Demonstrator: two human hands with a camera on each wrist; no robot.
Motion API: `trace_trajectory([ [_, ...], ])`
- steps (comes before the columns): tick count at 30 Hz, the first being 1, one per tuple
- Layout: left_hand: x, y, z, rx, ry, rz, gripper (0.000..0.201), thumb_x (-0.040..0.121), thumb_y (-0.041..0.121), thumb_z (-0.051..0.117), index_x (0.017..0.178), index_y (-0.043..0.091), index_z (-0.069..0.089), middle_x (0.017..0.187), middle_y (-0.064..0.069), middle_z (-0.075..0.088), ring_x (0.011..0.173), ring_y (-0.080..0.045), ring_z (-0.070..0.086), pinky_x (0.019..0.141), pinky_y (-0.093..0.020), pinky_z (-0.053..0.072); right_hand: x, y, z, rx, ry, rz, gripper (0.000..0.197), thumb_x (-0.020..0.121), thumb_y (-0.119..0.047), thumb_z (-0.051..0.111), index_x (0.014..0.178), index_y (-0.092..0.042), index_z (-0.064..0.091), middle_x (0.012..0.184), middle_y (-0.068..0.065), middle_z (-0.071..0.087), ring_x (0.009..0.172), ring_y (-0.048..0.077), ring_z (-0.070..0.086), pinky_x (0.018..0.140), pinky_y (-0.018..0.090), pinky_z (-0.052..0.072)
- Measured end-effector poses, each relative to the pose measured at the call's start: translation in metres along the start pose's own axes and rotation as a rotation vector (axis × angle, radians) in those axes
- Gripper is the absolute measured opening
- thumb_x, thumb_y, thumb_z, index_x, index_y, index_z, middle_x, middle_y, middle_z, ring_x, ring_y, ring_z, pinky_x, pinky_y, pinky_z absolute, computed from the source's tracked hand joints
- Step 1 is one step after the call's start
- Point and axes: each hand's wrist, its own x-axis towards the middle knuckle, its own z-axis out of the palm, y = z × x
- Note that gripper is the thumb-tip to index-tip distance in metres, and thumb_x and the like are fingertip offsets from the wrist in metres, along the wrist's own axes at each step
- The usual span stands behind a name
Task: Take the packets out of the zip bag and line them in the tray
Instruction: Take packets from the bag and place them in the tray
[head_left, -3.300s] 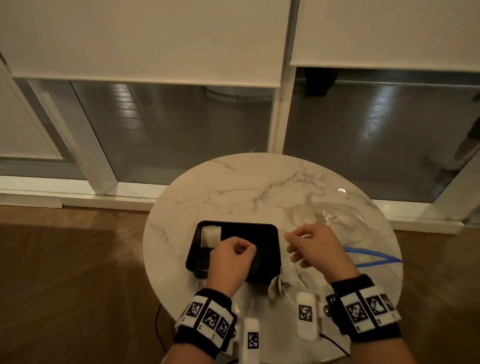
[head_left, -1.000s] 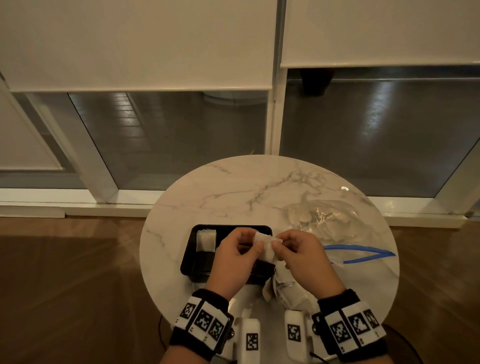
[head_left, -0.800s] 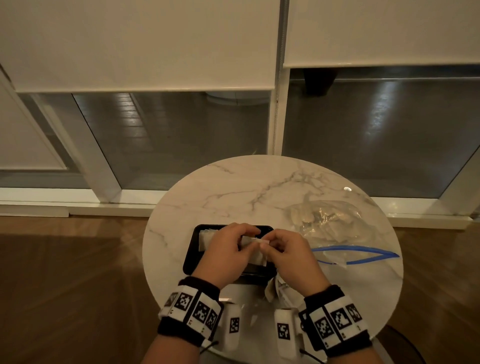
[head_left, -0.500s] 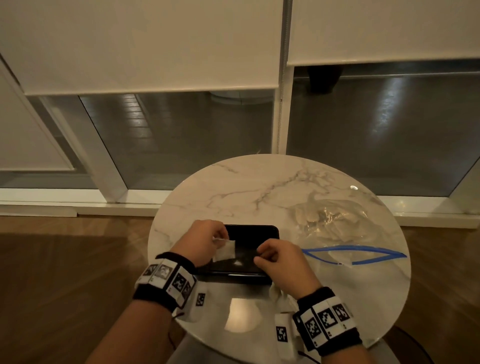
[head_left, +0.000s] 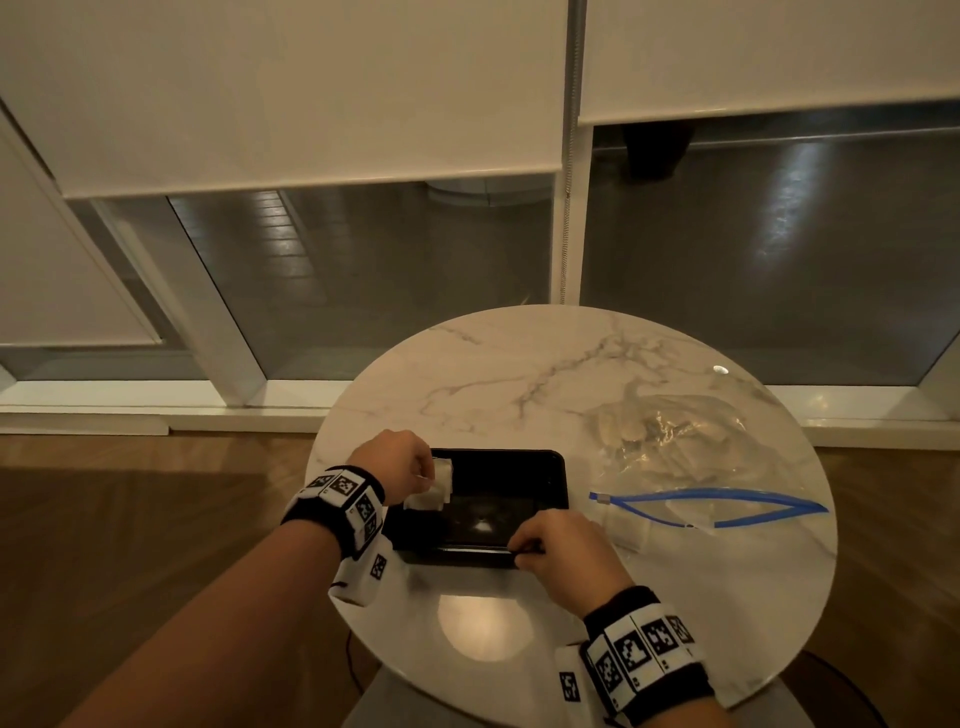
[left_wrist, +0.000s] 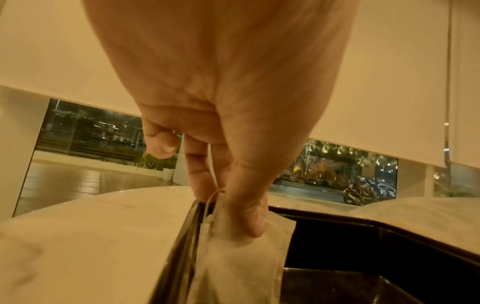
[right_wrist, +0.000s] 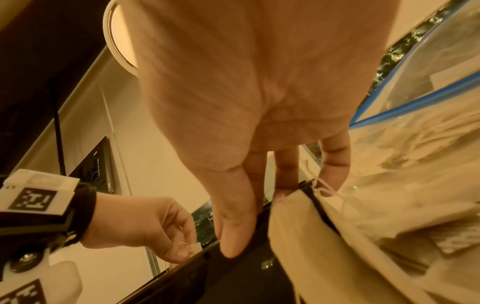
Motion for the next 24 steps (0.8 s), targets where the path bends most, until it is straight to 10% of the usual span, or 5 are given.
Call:
trace_trajectory([
  [24,0.020,0.006,0.010,0.188,-0.017,-0.061,0.007,0.084,0.025,0.077,0.084,0.032,0.075,0.099,0.004,0.074,0.092,-0.020,0.069,0.078,-0.027,0.052,-0.003,0.004,0.001,0.040,0.007,0.018,0.019,0.092,-0.032,0.066,0.110,-0.034,0.073,0.111,-0.013,0.070,0.103,0.007,0.063,0.100,0.036,0.050],
])
